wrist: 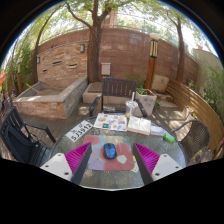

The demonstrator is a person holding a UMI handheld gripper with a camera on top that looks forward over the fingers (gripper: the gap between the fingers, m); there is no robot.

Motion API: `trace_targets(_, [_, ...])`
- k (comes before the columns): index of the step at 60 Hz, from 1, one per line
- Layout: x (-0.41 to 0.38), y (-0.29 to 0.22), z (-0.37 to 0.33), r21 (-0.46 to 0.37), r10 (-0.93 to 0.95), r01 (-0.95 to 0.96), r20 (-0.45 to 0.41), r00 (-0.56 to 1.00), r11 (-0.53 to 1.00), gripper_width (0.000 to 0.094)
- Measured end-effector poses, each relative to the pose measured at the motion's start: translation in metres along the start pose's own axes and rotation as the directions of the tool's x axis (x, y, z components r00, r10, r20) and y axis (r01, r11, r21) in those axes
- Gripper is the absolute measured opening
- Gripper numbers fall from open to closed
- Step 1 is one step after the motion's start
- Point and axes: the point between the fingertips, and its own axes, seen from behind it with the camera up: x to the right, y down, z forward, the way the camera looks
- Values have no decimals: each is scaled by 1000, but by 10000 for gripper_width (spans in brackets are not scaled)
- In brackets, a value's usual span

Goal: Arrange mouse

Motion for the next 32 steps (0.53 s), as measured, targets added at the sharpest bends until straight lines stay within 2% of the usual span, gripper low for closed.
trace_targets(15, [-7,7,-80,9,35,-34,-31,999,999,852])
trace_targets(32, [-6,26,-102,-13,10,-10,-41,999,1000,849])
